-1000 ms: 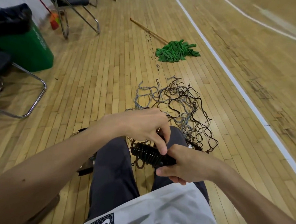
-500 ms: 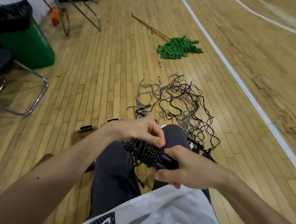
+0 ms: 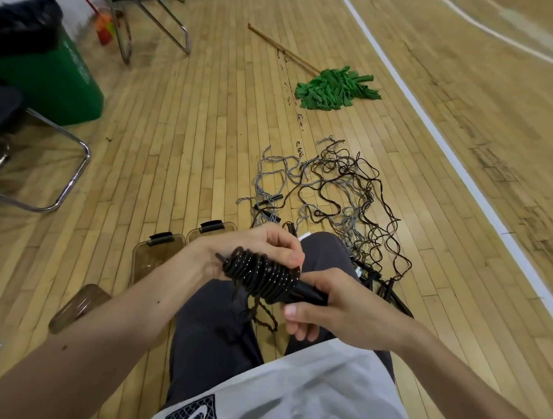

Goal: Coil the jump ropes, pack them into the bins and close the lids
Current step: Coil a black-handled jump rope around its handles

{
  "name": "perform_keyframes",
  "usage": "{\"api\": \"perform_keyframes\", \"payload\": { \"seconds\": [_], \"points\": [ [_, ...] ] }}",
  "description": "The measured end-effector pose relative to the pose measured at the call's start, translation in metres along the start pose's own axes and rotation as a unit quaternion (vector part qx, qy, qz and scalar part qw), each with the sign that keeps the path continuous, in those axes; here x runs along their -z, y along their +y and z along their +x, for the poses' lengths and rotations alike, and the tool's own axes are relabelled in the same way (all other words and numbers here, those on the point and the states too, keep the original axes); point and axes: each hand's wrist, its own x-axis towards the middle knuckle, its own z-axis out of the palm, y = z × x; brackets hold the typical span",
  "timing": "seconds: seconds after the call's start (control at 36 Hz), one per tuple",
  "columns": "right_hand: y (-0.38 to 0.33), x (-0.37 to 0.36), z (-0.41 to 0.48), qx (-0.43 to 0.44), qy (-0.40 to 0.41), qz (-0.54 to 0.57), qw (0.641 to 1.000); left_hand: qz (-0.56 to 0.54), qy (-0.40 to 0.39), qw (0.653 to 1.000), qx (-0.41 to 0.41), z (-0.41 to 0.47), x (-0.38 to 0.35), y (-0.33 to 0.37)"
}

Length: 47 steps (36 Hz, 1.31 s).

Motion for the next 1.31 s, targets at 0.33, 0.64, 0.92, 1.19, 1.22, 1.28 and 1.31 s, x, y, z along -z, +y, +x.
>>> {"api": "perform_keyframes", "payload": {
  "seconds": [0.33,0.64,0.92,1.19,1.22,1.28,1.31],
  "points": [
    [0.001,0.017,0.001,0.086,0.098,0.046,0.99,-0.069,0.11,0.989,0.067,-0.001,-0.03,-0.019],
    [0.038,0.035,0.014,0.018,0.229,-0.005,0.973,-0.057,0.087,0.99,0.092,0.0,-0.045,-0.044],
    [0.061,0.045,0.018,-0.074,0.271,-0.059,0.958,0.182,0.135,0.966,0.127,0.001,-0.051,-0.038],
    [0.061,0.042,0.021,-0.12,0.233,-0.055,0.963,0.57,0.153,0.803,0.079,-0.003,-0.058,-0.009],
    [0.06,0.042,0.021,-0.135,0.213,-0.05,0.966,0.597,0.15,0.785,0.072,-0.004,-0.058,-0.004],
    [0.058,0.042,0.019,-0.166,0.164,-0.037,0.972,0.638,0.138,0.755,0.066,-0.005,-0.057,0.007],
    [0.056,0.042,0.018,-0.179,0.138,-0.035,0.973,0.651,0.126,0.746,0.068,-0.005,-0.057,0.014]
  ]
}}
